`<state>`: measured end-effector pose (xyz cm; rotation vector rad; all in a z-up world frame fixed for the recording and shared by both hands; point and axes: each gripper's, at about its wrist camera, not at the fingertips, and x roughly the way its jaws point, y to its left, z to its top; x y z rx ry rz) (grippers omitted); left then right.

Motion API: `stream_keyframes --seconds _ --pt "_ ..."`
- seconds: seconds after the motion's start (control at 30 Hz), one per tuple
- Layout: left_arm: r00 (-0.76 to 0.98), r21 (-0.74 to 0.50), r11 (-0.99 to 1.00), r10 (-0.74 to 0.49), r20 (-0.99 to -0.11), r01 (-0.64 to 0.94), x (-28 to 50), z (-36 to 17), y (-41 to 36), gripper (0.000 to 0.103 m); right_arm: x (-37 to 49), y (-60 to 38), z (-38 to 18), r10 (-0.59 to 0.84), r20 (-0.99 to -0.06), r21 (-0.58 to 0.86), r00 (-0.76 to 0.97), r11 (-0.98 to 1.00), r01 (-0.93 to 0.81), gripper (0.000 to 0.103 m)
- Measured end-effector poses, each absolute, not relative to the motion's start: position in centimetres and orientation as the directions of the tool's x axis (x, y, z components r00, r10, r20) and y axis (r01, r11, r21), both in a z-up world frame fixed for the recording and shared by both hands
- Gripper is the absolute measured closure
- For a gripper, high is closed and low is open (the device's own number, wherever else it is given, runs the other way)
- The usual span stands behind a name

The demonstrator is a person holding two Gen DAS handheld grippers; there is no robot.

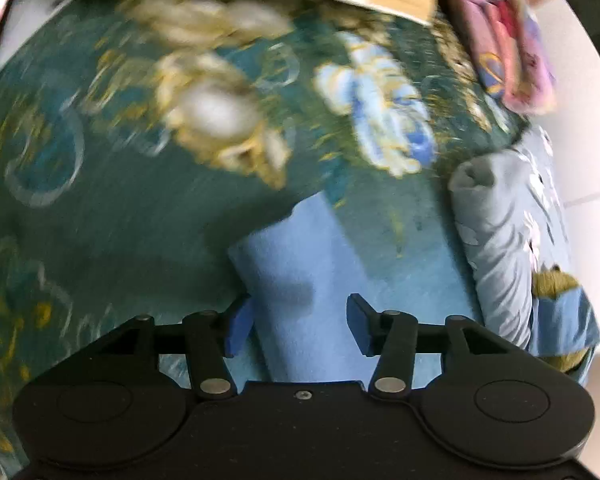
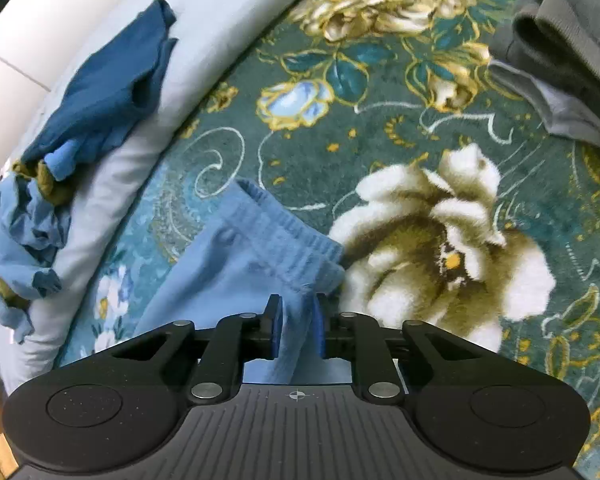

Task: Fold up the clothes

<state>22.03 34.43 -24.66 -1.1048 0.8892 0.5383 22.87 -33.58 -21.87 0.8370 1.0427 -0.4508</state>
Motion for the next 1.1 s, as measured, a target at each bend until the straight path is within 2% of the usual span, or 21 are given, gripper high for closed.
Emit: stream_keyframes --seconds 0.07,0.1,0.13,0.17,0.2,0.23,0.3,0.37,0.47,0.53,0.57,0.6,0.77,0.83,0.87,0.93,0.97,1.0,1.1 --pt "0.587 -0.568 0.357 -0.065 -0.807 -0.742 21.8 -24.9 34.6 0.049 22.9 -33.1 -21.3 0.049 -0.891 0.377 0.452 0.635 0.674 0.081" --pt "0.584 -0.572 0.361 -0.086 -0.807 -0.737 22.4 -25.2 34.7 0.042 22.8 -32.9 -21.1 0.048 -0.892 0.373 0.449 0.640 0.672 0.081" --pt "0.579 -0.574 0.366 -0.109 -0.808 -0.732 23.0 -25.6 34.7 0.039 22.7 -32.8 -21.0 0.047 -0.893 0.369 0.447 0.643 0.671 0.081" --pt "0.566 -0.565 0.379 -0.122 -0.816 -0.733 23.7 -25.9 34.7 0.039 22.6 -32.6 -20.9 0.047 -0.895 0.365 0.444 0.647 0.669 0.081" --pt "0.556 -0.554 0.395 -0.122 -0.823 -0.733 24.4 -26.2 34.7 0.043 22.6 -32.3 -20.8 0.048 -0.896 0.364 0.441 0.648 0.669 0.081" --pt "0.547 -0.533 0.416 -0.095 -0.831 -0.737 25.0 -26.1 34.5 0.048 22.6 -32.1 -20.8 0.050 -0.898 0.363 0.438 0.647 0.670 0.081" --pt "0.544 -0.497 0.479 -0.046 -0.838 -0.724 26.2 -25.4 33.8 0.096 22.8 -31.6 -20.7 0.054 -0.900 0.360 0.433 0.653 0.666 0.081" --pt "0.558 -0.465 0.565 -0.010 -0.830 -0.682 27.2 -24.2 32.7 0.095 22.9 -31.0 -20.6 0.058 -0.902 0.353 0.428 0.670 0.653 0.081" --pt "0.636 -0.392 0.812 -0.035 -0.771 -0.432 28.8 -21.0 28.9 0.094 23.2 -30.3 -20.5 0.064 -0.905 0.346 0.421 0.685 0.641 0.081" --pt "0.620 -0.343 0.884 -0.081 -0.781 -0.317 29.9 -20.6 26.8 0.085 23.4 -29.8 -20.6 0.070 -0.908 0.344 0.413 0.690 0.637 0.081" --pt "0.608 -0.319 0.912 -0.103 -0.787 -0.259 30.4 -20.5 25.9 0.074 23.6 -29.6 -20.7 0.074 -0.909 0.342 0.409 0.691 0.637 0.081" --pt "0.585 -0.321 0.917 -0.130 -0.801 -0.236 30.8 -20.9 25.4 0.064 23.7 -29.3 -20.7 0.079 -0.911 0.342 0.405 0.694 0.634 0.081" --pt "0.550 -0.328 0.937 -0.215 -0.807 -0.116 30.3 -21.6 23.7 0.047 24.1 -28.1 -21.1 0.100 -0.918 0.335 0.384 0.714 0.614 0.078" --pt "0.560 -0.339 0.934 -0.222 -0.798 -0.114 29.6 -21.7 24.1 0.047 24.1 -28.1 -21.1 0.106 -0.918 0.338 0.382 0.711 0.616 0.077" --pt "0.567 -0.349 0.921 -0.197 -0.800 -0.172 28.9 -21.8 25.0 0.047 24.1 -28.1 -21.2 0.109 -0.918 0.340 0.381 0.709 0.617 0.077" --pt "0.578 -0.367 0.881 -0.140 -0.804 -0.298 27.7 -22.0 27.0 0.055 24.1 -28.0 -21.1 0.109 -0.919 0.339 0.379 0.712 0.615 0.076" --pt "0.580 -0.375 0.854 -0.111 -0.807 -0.359 27.0 -22.1 28.0 0.085 24.1 -28.1 -21.1 0.109 -0.920 0.336 0.377 0.715 0.614 0.075" --pt "0.580 -0.382 0.824 -0.082 -0.810 -0.418 26.4 -22.2 28.9 0.096 24.1 -28.1 -21.1 0.109 -0.921 0.334 0.375 0.715 0.614 0.074" --pt "0.569 -0.399 0.709 0.004 -0.822 -0.582 24.5 -22.4 31.9 0.095 24.0 -28.2 -21.2 0.105 -0.924 0.329 0.368 0.711 0.622 0.073"
